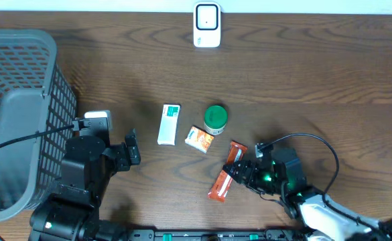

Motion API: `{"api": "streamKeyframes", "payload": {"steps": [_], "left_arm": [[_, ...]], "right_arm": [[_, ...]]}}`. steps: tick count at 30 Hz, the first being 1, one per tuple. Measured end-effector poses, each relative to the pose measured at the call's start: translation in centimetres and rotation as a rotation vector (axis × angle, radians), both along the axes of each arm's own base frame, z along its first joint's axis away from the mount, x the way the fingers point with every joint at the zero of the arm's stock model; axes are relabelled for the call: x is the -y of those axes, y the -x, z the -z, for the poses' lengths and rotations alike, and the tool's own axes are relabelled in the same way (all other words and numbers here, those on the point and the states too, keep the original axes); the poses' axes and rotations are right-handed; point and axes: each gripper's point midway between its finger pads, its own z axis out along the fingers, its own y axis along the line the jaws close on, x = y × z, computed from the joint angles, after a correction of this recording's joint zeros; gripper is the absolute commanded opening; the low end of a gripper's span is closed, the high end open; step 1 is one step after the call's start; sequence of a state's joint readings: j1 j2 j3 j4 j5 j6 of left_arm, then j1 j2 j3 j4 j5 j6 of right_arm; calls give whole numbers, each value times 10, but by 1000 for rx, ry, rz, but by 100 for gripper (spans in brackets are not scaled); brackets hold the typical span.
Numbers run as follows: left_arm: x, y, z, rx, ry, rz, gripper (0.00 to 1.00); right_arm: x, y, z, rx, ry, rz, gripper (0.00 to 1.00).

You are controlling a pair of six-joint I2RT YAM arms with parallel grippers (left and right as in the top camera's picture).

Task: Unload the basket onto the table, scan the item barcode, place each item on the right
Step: 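Reach the right gripper to the red snack bar and close on it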

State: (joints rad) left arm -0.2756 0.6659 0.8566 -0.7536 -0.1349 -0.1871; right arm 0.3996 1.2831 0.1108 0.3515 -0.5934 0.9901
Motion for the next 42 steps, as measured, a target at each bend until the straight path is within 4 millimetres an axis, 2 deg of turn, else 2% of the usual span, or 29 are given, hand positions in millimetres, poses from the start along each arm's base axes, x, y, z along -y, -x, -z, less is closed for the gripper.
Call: {"api": "streamKeyframes", "payload": {"steps": [5, 7, 8, 9, 11, 12, 15, 22, 24, 27, 29, 32, 33, 38, 42], "left_arm": [[0, 1, 1, -6, -2, 0, 95], [0, 1, 1, -6, -2, 0, 95], [0, 1, 1, -6, -2, 0, 95], [0, 1, 1, -6, -2, 0, 95], [0, 1, 1, -6, -2, 0, 95], [0, 1, 1, -6, -2, 0, 95], [-1, 1, 1, -6, -3, -2, 95], [-1, 1, 1, -6, -3, -2, 95], [-1, 1, 1, -6, -3, -2, 95], [-1, 1, 1, -6, -4, -2, 95], [-1, 1, 1, -6, -4, -2, 95], [-1, 1, 1, -6, -3, -2, 95], [-1, 1, 1, -6, -4, -2, 95], [-1, 1, 1, -6, -3, -2, 95], [-1, 2, 3, -13, -6, -2, 95]], "right_arm": [[-1, -10, 7, 15, 11, 22, 41], [-3, -13, 9, 30, 18, 23, 40], [-4, -14, 11, 36, 21, 21, 41], [-5, -14, 11, 43, 21, 17, 48], [-10, -14, 9, 68, 21, -2, 70], [-12, -14, 7, 82, 16, -15, 76], [-22, -15, -2, 140, 3, -75, 78], [-24, -9, 0, 197, 31, -169, 77], [-25, -8, 1, 184, 36, -182, 79], [-27, -8, -1, 170, 24, -191, 88], [-28, -7, -3, 151, 17, -189, 89], [-30, 1, -3, 58, -13, -179, 93], [-31, 5, -3, 18, -30, -177, 99], [-38, 34, -7, -211, -126, -191, 99], [-38, 44, -8, -311, -154, -177, 93]]}}
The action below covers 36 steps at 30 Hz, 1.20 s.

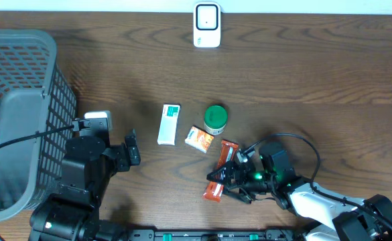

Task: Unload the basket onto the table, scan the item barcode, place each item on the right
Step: 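Reach the right gripper to the red snack bar and close on it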

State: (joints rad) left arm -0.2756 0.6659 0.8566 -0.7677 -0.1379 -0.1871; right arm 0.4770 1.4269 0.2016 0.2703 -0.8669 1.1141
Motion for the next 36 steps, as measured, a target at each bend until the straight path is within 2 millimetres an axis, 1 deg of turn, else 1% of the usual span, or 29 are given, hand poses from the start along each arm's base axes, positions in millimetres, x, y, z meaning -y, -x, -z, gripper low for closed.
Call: {"api": "streamKeyframes", "payload": {"steps": [3, 7, 11, 13, 20, 27, 36], "left_arm": [[-1, 3, 4, -19, -5, 0, 95], [-1, 4, 6, -29, -8, 0, 95], [-1, 5, 6, -31, -9, 0, 95], [-1, 5, 6, -31, -9, 0, 95], [-1, 5, 6, -32, -9, 0, 95], [-6, 4, 6, -27, -25, -21, 95], [-6, 4, 6, -27, -25, -21, 95]], "right_arm": [[0, 0, 0, -16, 2, 12, 92], [2, 0, 3, -43, 16, 32, 97], [2, -1, 3, -54, 17, 45, 96], [2, -1, 3, -54, 17, 47, 99], [0, -2, 1, -9, 1, 23, 99], [-1, -1, 0, 48, -10, -8, 99], [-1, -1, 0, 59, -10, -12, 99]]}}
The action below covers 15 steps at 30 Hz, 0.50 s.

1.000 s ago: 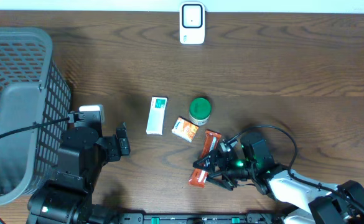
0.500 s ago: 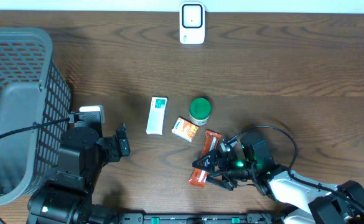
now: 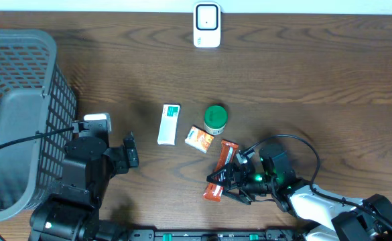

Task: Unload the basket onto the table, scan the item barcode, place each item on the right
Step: 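Reach the right gripper to the red snack bar and close on it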

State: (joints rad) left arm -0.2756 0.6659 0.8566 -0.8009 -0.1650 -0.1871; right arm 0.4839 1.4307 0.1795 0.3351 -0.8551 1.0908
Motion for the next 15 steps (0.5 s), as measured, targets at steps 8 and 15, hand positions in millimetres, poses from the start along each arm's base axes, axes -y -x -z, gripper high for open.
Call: {"api": "streamKeyframes", "payload": {"steps": [8, 15], "left_arm": [[0, 0, 0, 0, 0, 0, 95], [0, 0, 0, 0, -1, -1, 95]], "right_arm": [[4, -2, 2, -19, 8, 19, 99], [17, -14, 2, -72, 10, 93, 99]]}}
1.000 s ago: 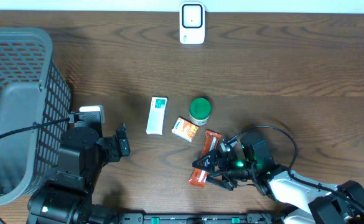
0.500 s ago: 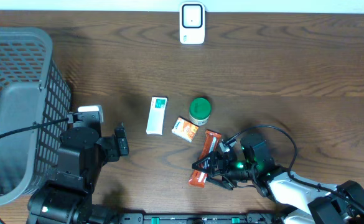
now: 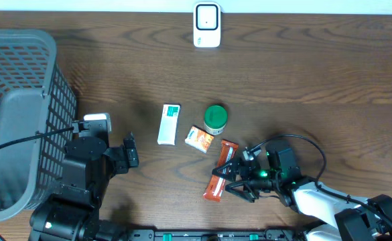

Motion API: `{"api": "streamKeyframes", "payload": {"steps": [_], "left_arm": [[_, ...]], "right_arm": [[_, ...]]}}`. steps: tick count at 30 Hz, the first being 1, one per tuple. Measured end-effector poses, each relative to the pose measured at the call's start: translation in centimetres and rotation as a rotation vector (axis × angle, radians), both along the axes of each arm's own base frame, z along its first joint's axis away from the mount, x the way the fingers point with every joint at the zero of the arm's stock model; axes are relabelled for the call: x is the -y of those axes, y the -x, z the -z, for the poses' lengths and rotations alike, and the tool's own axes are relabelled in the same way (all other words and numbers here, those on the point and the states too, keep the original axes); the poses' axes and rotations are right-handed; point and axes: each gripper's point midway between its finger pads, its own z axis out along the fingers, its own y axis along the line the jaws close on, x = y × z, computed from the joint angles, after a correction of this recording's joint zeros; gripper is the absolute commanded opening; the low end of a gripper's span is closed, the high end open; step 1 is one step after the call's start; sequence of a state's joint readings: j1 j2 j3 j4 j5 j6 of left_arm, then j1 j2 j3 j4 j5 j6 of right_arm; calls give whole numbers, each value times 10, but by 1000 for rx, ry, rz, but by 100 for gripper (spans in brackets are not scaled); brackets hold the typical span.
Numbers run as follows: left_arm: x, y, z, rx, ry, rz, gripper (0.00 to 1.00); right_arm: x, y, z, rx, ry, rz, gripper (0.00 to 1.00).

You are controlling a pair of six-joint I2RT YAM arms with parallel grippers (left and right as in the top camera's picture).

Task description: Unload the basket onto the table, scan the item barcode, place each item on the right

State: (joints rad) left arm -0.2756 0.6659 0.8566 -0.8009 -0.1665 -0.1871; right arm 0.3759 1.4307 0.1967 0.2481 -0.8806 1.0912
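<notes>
An orange-red snack bar [image 3: 220, 171] lies slanted on the wood table, right of centre near the front edge. My right gripper [image 3: 233, 181] is low at the bar's right side. Its fingers are spread, the upper fingertip touches the bar's middle, and nothing is lifted. The white barcode scanner [image 3: 207, 25] stands at the table's far edge, centre. My left gripper [image 3: 131, 149] hovers at the front left, open and holding nothing, well away from the bar.
A white and green box [image 3: 169, 124], a green-lidded jar [image 3: 215, 118] and a small orange packet [image 3: 200, 139] lie just behind the bar. A large grey mesh basket [image 3: 21, 73] fills the left side. The right arm's cable loops over the table.
My right gripper has drawn back slightly to the right, and its fingertips now reach less far over the bar. The bar and the left arm have not moved.
At first my right gripper sat to the right of the bar, which lay a little further right. By the second moment the gripper had moved left onto the bar, and the bar had shifted slightly left. It stayed there, and now sits slightly further right.
</notes>
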Motion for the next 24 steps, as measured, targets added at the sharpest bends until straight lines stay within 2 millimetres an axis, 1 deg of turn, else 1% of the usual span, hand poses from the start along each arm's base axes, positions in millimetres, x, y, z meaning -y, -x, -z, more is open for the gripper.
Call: {"api": "streamKeyframes", "payload": {"steps": [3, 6, 7, 13, 17, 18, 22, 24], "left_arm": [[0, 0, 0, 1, -1, -1, 95], [0, 0, 0, 1, -1, -1, 95], [0, 0, 0, 1, -1, -1, 95], [0, 0, 0, 0, -1, -1, 95], [0, 0, 0, 0, -1, -1, 95], [0, 0, 0, 1, -1, -1, 95], [0, 0, 0, 0, -1, -1, 95], [0, 0, 0, 1, -1, -1, 95]], "right_arm": [[0, -1, -1, 5, -3, 1, 99], [-1, -1, -2, 37, -12, -17, 91], [0, 0, -1, 55, -14, -29, 90], [-1, 3, -1, 130, -27, -71, 93], [-1, 3, -2, 175, -34, -87, 93], [0, -2, -1, 208, -20, -80, 92], [9, -43, 0, 372, 95, 16, 89], [14, -55, 1, 426, 140, 51, 88]]}}
